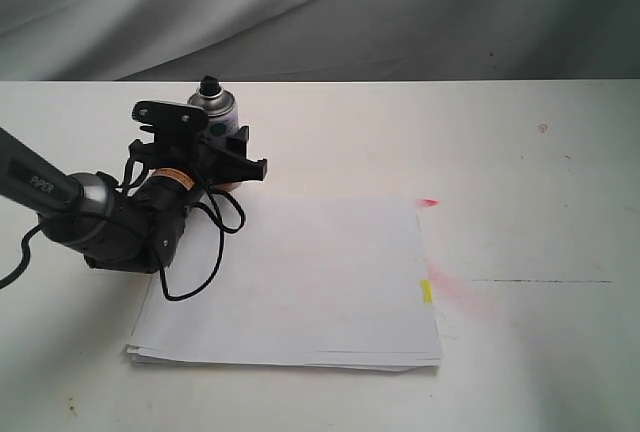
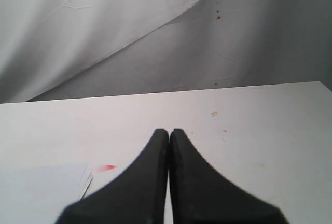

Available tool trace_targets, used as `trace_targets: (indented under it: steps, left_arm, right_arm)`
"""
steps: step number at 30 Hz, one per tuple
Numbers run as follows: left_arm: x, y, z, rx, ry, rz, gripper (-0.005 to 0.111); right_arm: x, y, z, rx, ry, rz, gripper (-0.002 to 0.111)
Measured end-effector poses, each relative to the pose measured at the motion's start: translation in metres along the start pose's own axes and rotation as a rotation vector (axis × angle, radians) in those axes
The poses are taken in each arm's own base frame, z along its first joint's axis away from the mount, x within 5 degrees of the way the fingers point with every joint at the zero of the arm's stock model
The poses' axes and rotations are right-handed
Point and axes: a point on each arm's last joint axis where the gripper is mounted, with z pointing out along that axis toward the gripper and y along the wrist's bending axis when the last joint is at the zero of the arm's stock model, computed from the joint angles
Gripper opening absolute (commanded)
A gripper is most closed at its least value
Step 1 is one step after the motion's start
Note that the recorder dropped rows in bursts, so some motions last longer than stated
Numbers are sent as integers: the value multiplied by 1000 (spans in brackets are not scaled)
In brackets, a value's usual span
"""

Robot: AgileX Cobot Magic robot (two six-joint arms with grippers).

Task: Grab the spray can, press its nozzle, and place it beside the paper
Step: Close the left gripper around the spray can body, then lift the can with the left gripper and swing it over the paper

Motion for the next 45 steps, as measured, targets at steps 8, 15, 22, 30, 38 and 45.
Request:
trace_targets:
  steps: [8,15,22,30,38,45]
  left_arm:
    - [-18,-2,-5,24,101,29,0]
    - [-97,-5,-35,97,159,125,0]
    - [-163,-4,-83,175,182,208,0]
    - [-198,-2,-126,242,221,282,0]
    - [-214,2,-154,271,244,399,0]
    - [-213,3,-159,281,282,429,0]
  right_arm:
    - [0,0,0,0,0,0,0]
    - [0,0,0,0,0,0,0]
    - [0,0,0,0,0,0,0]
    - [0,0,0,0,0,0,0]
    - [0,0,0,0,0,0,0]
    - [0,0,0,0,0,0,0]
